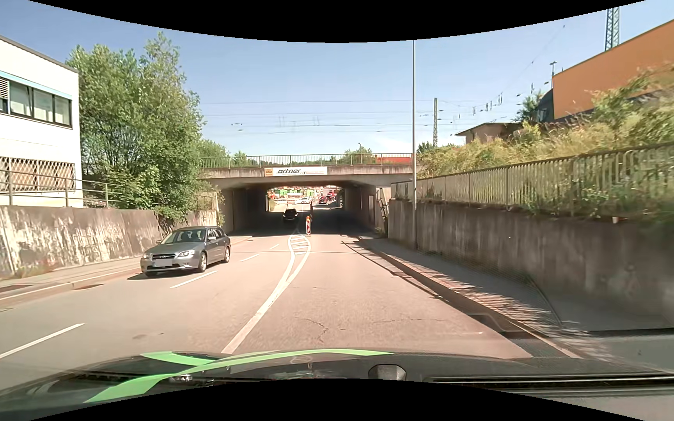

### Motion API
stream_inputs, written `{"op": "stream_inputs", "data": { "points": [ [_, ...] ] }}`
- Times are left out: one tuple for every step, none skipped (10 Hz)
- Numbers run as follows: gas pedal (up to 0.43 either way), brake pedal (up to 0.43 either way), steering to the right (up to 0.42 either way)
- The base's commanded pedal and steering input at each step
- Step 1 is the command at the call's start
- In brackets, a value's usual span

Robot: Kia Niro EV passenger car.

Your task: Follow the waypoints while adhering to traffic rules and regulations

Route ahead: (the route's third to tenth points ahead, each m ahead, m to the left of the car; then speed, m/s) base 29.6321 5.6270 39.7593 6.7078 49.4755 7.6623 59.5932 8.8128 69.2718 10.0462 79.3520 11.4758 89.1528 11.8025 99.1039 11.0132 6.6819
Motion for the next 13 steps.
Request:
{"op": "stream_inputs", "data": {
  "points": [
    [0.059,0.0,-0.029],
    [0.039,0.0,-0.029],
    [0.039,0.0,-0.029],
    [0.028,0.0,-0.029],
    [0.02,0.0,-0.029],
    [0.02,0.0,-0.029],
    [0.02,0.0,-0.024],
    [0.02,0.0,-0.016],
    [0.02,0.0,-0.012],
    [0.02,0.0,-0.011],
    [0.02,0.0,-0.011],
    [0.028,0.0,-0.011],
    [0.028,0.0,-0.012]
  ]
}}
